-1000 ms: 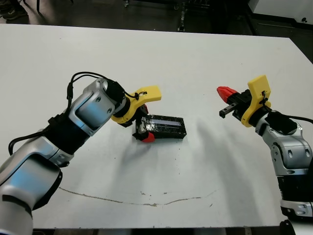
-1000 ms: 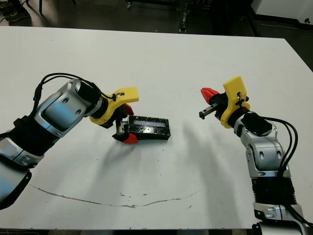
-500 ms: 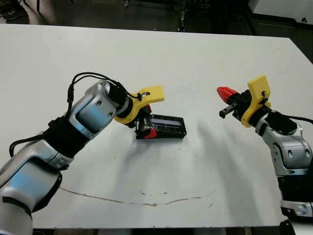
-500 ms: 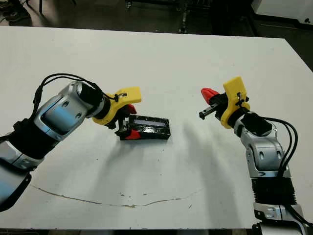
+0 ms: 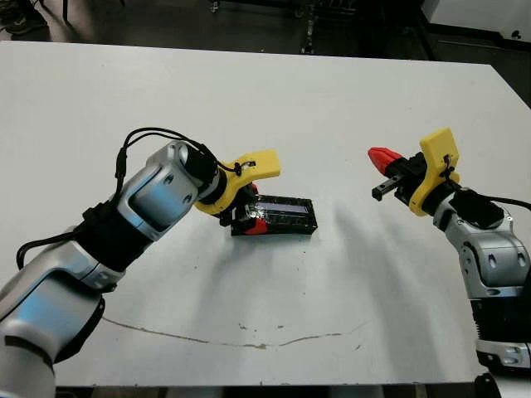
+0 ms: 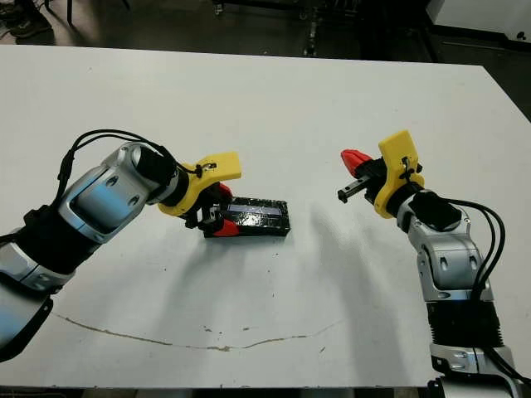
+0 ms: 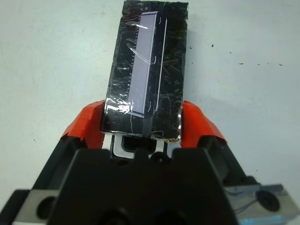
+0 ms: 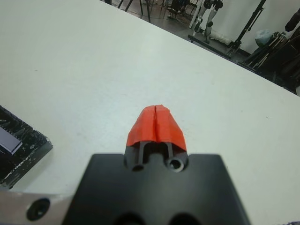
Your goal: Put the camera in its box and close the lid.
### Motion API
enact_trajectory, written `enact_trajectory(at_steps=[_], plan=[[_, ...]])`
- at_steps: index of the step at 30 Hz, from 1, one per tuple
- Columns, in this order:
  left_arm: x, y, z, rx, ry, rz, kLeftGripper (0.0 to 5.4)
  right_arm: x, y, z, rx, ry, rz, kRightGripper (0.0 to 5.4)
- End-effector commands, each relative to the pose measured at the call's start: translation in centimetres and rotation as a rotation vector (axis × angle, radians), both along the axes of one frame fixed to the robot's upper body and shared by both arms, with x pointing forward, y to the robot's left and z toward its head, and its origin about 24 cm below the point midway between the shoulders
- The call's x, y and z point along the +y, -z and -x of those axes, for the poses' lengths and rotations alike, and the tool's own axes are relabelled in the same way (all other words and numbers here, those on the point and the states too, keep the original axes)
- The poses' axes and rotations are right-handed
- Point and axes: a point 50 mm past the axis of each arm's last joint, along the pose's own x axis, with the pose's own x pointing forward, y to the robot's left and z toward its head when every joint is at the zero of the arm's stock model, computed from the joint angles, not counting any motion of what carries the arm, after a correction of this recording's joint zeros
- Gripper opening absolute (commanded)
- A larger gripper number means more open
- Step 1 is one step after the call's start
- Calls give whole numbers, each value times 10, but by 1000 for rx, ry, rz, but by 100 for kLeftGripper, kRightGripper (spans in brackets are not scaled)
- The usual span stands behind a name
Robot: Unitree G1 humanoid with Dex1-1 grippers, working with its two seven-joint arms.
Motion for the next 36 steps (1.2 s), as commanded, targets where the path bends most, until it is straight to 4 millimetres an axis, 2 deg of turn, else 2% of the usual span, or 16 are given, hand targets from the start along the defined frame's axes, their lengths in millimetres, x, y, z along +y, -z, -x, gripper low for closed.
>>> enact_trajectory(at_steps=[1,21,36], plan=[[6,1,-4,-36,-47,-40,331,-3,4,3,12,8,14,0],[20,8,-11,-57,-128,-86,331,-4,4,2,12,6,18,0],[33,9,-14,0,-158,-84,329,-4,5,1,16,-1,10,0]])
